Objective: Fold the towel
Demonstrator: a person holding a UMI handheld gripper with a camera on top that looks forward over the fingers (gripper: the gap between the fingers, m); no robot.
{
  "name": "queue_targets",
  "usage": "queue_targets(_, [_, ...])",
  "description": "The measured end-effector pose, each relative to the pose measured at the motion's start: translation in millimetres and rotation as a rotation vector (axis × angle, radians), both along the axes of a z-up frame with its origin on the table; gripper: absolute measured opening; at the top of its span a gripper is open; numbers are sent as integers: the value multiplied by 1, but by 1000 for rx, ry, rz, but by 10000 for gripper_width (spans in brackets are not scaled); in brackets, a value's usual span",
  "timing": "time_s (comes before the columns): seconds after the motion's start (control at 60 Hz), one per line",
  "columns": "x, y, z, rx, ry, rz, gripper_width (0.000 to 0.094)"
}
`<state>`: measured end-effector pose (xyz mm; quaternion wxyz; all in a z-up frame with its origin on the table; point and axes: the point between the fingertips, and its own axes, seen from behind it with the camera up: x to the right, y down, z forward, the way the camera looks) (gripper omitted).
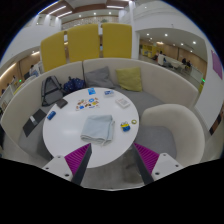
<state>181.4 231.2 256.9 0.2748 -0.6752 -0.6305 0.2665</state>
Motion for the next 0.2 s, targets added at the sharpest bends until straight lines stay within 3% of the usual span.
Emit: queue_targets(0.2, [3,4,-4,3,-4,16,864])
